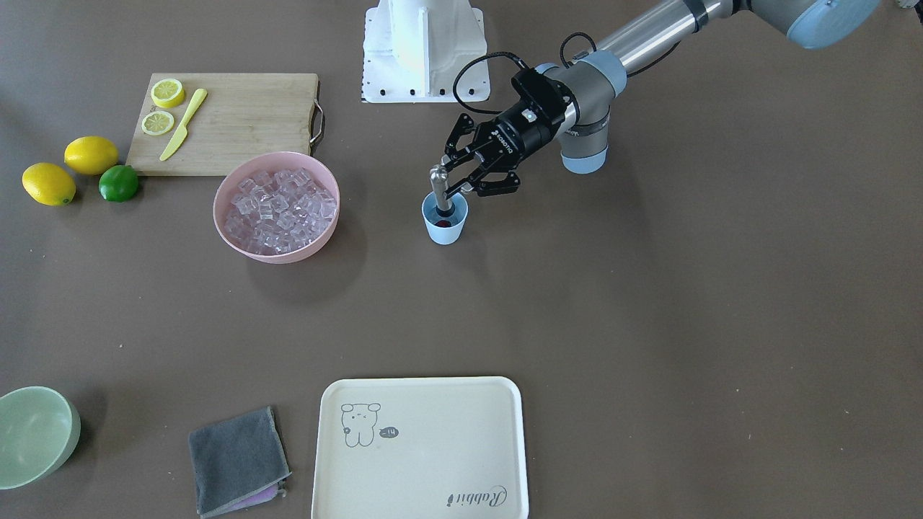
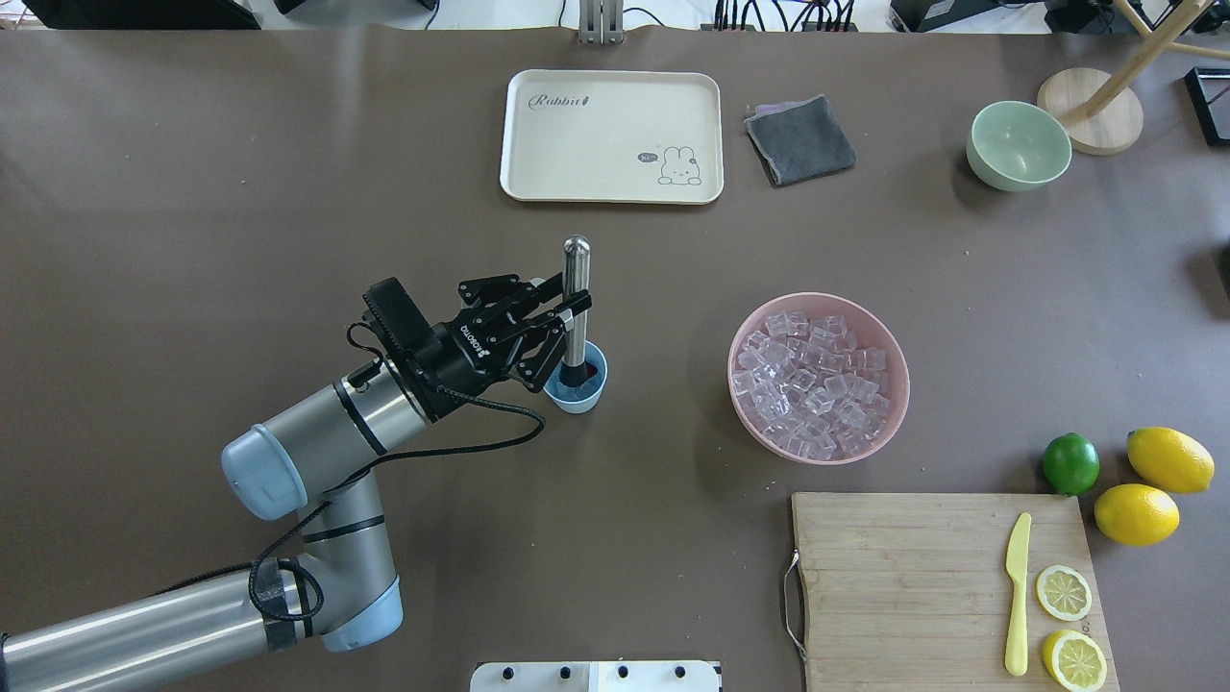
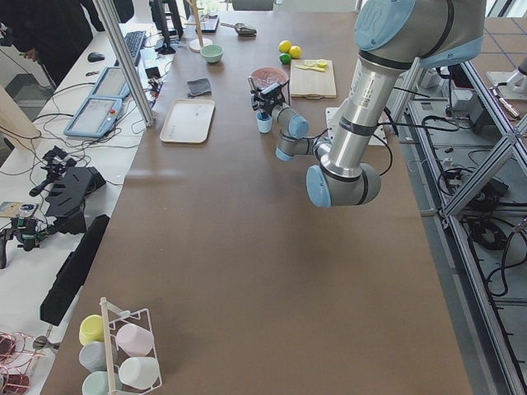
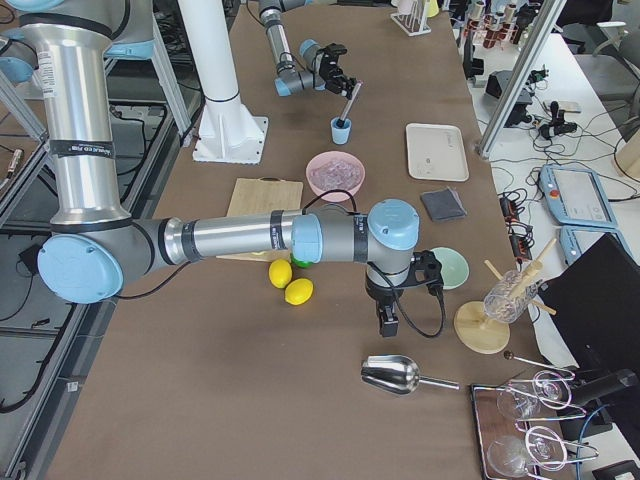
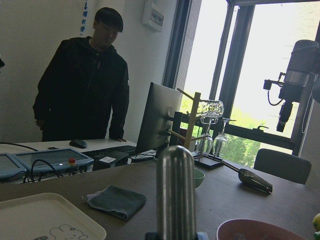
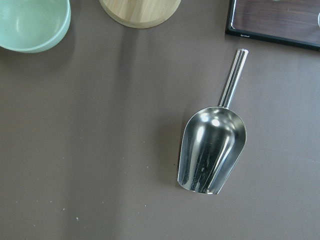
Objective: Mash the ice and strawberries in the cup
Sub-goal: 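Press the pestle down on the strawberry and ice with the left gripper, then lift the pestle out of the cup and withdraw the left arm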
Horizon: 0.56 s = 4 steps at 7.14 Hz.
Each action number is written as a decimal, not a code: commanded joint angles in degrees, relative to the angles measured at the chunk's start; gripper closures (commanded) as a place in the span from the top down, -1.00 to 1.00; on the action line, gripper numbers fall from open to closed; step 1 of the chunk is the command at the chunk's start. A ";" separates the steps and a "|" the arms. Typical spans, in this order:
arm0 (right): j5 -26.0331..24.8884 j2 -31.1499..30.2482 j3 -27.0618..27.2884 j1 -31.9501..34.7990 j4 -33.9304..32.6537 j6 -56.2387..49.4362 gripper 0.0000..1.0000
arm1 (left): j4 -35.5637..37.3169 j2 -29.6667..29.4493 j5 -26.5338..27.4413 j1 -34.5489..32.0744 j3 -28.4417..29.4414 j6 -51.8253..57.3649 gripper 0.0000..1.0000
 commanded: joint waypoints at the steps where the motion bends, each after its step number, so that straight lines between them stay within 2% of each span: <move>1: 0.17 -0.42 0.29 0.20 0.01 -0.07 1.00 | 10.23 0.13 0.22 -1.02 -8.72 -0.96 -1.00; 2: 0.26 -0.42 0.38 0.20 0.01 -0.07 1.00 | 19.80 0.31 0.83 -1.98 -14.27 -5.06 -1.00; 3: 0.18 -0.42 0.29 0.20 0.01 -0.07 1.00 | 31.47 1.27 1.01 -4.60 -20.76 -16.24 -1.00; 4: 0.44 0.01 0.38 0.29 0.01 -0.07 1.00 | 46.38 3.28 -1.94 -8.45 -28.31 -19.91 -1.00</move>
